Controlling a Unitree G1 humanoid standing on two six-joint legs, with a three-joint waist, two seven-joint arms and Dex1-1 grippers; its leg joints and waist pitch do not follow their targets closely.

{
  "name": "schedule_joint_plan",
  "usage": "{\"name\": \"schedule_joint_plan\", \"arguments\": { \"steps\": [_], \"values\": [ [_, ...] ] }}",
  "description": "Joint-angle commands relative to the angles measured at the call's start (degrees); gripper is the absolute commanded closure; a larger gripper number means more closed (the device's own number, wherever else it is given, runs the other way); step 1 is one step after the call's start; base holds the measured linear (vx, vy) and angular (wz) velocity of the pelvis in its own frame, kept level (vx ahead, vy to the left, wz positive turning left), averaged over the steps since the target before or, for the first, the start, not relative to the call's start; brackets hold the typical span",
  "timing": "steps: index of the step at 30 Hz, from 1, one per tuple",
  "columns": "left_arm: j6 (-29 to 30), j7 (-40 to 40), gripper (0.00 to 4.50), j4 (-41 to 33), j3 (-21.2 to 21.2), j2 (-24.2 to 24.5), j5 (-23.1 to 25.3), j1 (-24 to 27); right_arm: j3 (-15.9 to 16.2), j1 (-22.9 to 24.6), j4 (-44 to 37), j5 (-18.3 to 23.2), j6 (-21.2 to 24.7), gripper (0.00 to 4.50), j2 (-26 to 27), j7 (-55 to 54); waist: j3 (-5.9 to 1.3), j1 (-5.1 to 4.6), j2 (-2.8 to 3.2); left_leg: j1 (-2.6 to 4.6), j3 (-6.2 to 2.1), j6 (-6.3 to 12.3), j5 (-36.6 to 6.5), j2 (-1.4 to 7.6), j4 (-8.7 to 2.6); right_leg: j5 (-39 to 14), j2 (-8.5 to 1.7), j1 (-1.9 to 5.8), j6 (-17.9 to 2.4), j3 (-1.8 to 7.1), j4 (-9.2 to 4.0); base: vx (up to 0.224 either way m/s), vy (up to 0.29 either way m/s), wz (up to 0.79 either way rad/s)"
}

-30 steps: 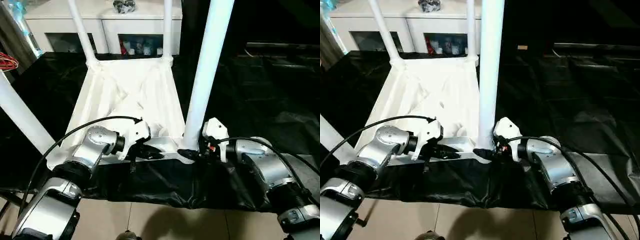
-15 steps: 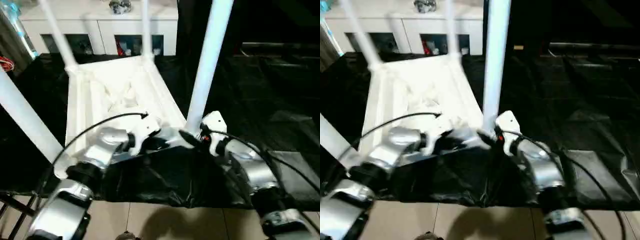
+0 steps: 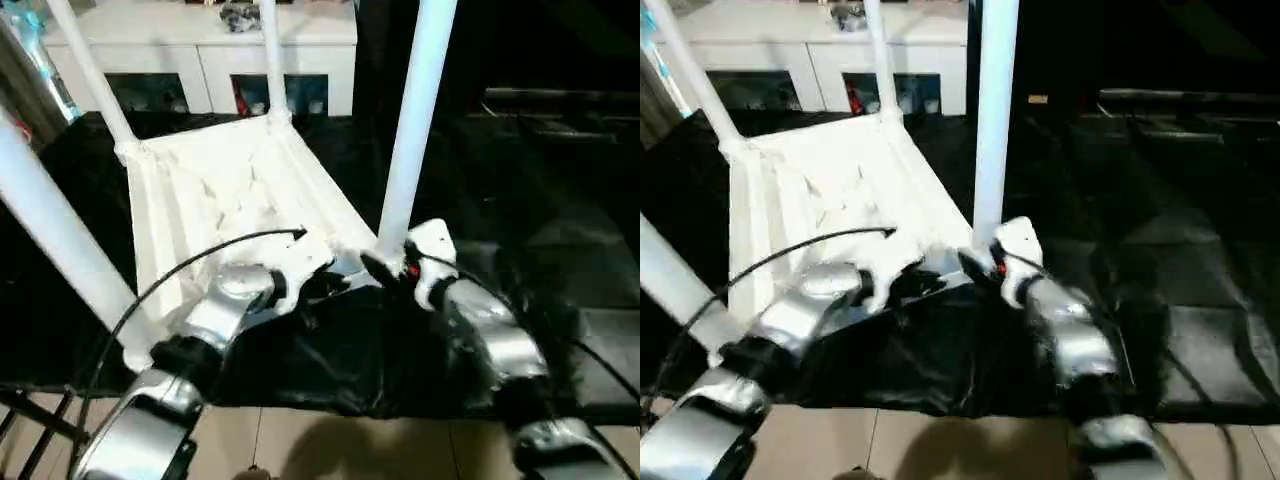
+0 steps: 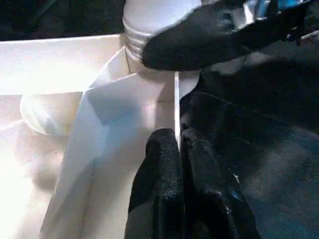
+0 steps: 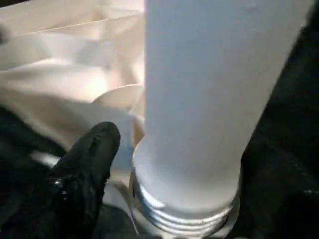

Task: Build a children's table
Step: Rotate leg to tighten

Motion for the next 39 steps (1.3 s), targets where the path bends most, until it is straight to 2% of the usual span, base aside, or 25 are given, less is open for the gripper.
{"name": "schedule_joint_plan", "arguments": {
  "steps": [1, 3, 4, 7, 8, 9, 13, 15, 18, 19, 20, 25, 31, 34, 37, 38, 39],
  "values": [
    [-3.5, -5.9, 4.5, -2.6, -2.0, -0.8, -3.1, 0.7, 5.2, 0.8, -1.9, 0.9, -1.0, 0.63, 0.1, 7.6, -3.77, 0.37, -1.01, -0.29, -0.29, 4.25, -9.0, 1.39, -3.48, -9.4, -3.51, 3.24, -10.3, 2.88, -3.93, 0.0, 0.0, 0.0],
    [-3.6, -9.8, 4.5, -3.5, -1.7, 0.7, -4.6, 1.4, 5.7, 1.7, -3.6, 1.9, -2.0, 0.63, -2.8, 13.2, -3.62, 0.31, -0.89, -0.2, -0.22, 4.4, -9.4, 1.45, -3.56, -10.5, -3.51, 3.09, -10.7, 2.79, -4.06, 0.0, 0.0, 0.0],
    [-3.3, -11.5, 4.5, -4.0, -1.5, 1.4, -5.3, 1.6, 5.8, 2.0, -4.3, 2.4, -2.1, 0.63, -3.9, 15.5, -3.69, 0.56, -0.88, 0.0, -0.21, 4.39, -9.9, 1.49, -3.52, -11.2, -3.55, 3.15, -10.8, 2.72, -4.15, 0.0, 0.0, 0.0],
    [-3.1, -15.3, 4.5, -4.9, -1.2, 2.7, -6.3, 2.0, 6.0, 2.6, -6.2, 3.8, -1.7, 0.63, -6.2, 21.0, -3.55, 1.14, -0.73, -0.01, -0.25, 4.61, -11.2, 1.79, -3.61, -12.6, -3.58, 2.97, -10.8, 2.81, -4.19, 0.0, 0.0, 0.0],
    [-3.1, -15.3, 4.5, -4.9, -1.2, 2.7, -6.3, 2.0, 6.0, 2.6, -6.2, 3.8, -1.7, 0.63, -6.2, 21.0, -3.53, 1.2, -0.86, -0.05, -0.3, 4.33, -11.5, 1.81, -3.68, -13.1, -3.6, 3.03, -10.6, 2.8, -4.17, 0.0, 0.0, 0.0],
    [-2.4, -19.3, 4.5, -5.6, -1.2, 4.3, -7.0, 2.0, 7.0, 3.2, -8.1, 5.1, -1.4, 0.63, -8.9, 27.3, -3.41, 1.28, -0.86, 0.09, -0.32, 3.98, -12.3, 1.76, -3.76, -14.4, -3.51, 3.09, -10.4, 2.74, -4.4, 0.0, 0.0, 0.0],
    [-2.3, -21.7, 4.5, -5.5, -1.3, 5.5, -7.3, 1.7, 8.3, 3.9, -10.0, 6.2, -0.9, 0.63, -11.4, 32.4, -3.53, 1.62, -0.94, 0.08, -0.3, 4.38, -11.7, 1.89, -3.63, -13.8, -3.64, 2.91, -10.5, 2.9, -4.23, 0.0, 0.0, 0.0],
    [-2.6, -24.5, 4.5, -5.0, -1.5, 6.8, -7.5, 1.3, 9.9, 4.8, -12.2, 7.0, -0.1, 0.95, -13.5, 36.9, -3.51, 1.88, -1.06, 0.05, -0.31, 4.7, -11.3, 1.86, -3.6, -13.3, -3.55, 2.98, -10.6, 2.9, -4.14, 0.0, 0.0, 0.0],
    [-2.7, -26.0, 4.5, -4.8, -1.4, 7.4, -7.5, 1.1, 10.6, 5.0, -12.7, 6.7, 0.2, 1.1, -14.0, 38.6, -3.53, 2.02, -1.0, 0.01, -0.31, 4.67, -11.1, 1.92, -3.58, -12.8, -3.61, 2.91, -11.1, 2.85, -4.08, 0.0, 0.0, 0.0],
    [-2.7, -26.0, 4.5, -4.8, -1.4, 7.4, -7.5, 1.1, 10.6, 5.0, -12.7, 6.7, 0.2, 1.1, -14.0, 38.6, -3.49, 2.12, -1.03, -0.01, -0.33, 4.4, -11.4, 1.9, -3.64, -13.6, -3.64, 2.92, -11.0, 2.84, -4.14, 0.0, 0.0, 0.0],
    [-2.7, -26.6, 4.5, -4.7, -1.3, 7.6, -7.4, 1.0, 10.9, 4.9, -12.6, 6.6, 0.3, 1.34, -14.0, 38.9, -3.49, 2.21, -0.98, 0.11, -0.35, 4.14, -11.8, 1.95, -3.67, -14.4, -3.69, 2.83, -10.9, 2.85, -4.23, 0.0, 0.0, 0.0],
    [-3.1, -26.8, 4.5, -4.3, -1.3, 7.8, -7.0, 0.8, 11.2, 4.9, -12.4, 6.4, 0.3, 1.6, -14.0, 39.1, -3.53, 2.54, -0.99, 0.11, -0.37, 3.76, -11.5, 1.94, -3.67, -14.4, -3.67, 2.83, -10.6, 2.89, -4.19, 0.0, 0.0, 0.0],
    [-3.7, -22.7, 4.5, -2.9, 0.0, 6.5, -6.2, 0.5, 11.3, 6.3, -13.1, 6.8, 0.7, 1.82, -13.1, 38.3, -3.49, 2.75, -1.03, 0.02, -0.36, 3.68, -11.6, 1.86, -3.64, -14.6, -3.66, 2.87, -10.3, 2.86, -4.3, 0.0, 0.0, 0.0],
    [-3.6, -17.5, 4.5, -1.5, 0.7, 5.0, -4.9, -0.4, 10.2, 6.8, -12.6, 7.3, 1.0, 1.84, -11.4, 35.4, -3.21, 2.82, -0.97, 0.23, -0.36, 3.14, -13.3, 1.88, -3.9, -18.4, -3.68, 2.62, -9.3, 2.89, -4.84, 0.0, 0.0, 0.0],
    [-3.2, -9.4, 4.5, 0.7, 1.1, 2.6, -2.5, -2.0, 7.9, 6.4, -9.4, 5.7, 0.2, 1.84, -7.2, 26.1, -3.22, 2.75, -1.05, 0.4, -0.46, 2.07, -14.5, 1.74, -3.97, -21.5, -3.87, 2.58, -8.3, 2.86, -5.14, 0.0, 0.0, 0.0],
    [-3.2, -9.4, 4.5, 0.7, 1.1, 2.6, -2.5, -2.0, 7.9, 6.4, -9.4, 5.7, 0.2, 1.84, -7.2, 26.1, -3.04, 2.44, -0.97, 0.27, -0.55, 1.6, -15.2, 1.66, -4.18, -23.4, -3.82, 2.52, -7.6, 2.75, -5.4, 0.0, 0.0, 0.0],
    [-2.7, -4.2, 4.5, 2.0, 1.5, 0.4, -1.4, -3.1, 6.2, 5.0, -5.4, 3.5, 1.0, 1.84, -3.5, 16.6, -2.92, 2.3, -0.96, 0.36, -0.65, 1.12, -16.2, 1.54, -4.27, -26.3, -3.88, 2.52, -6.5, 2.59, -5.67, 0.0, 0.0, 0.0]
  ]
}}
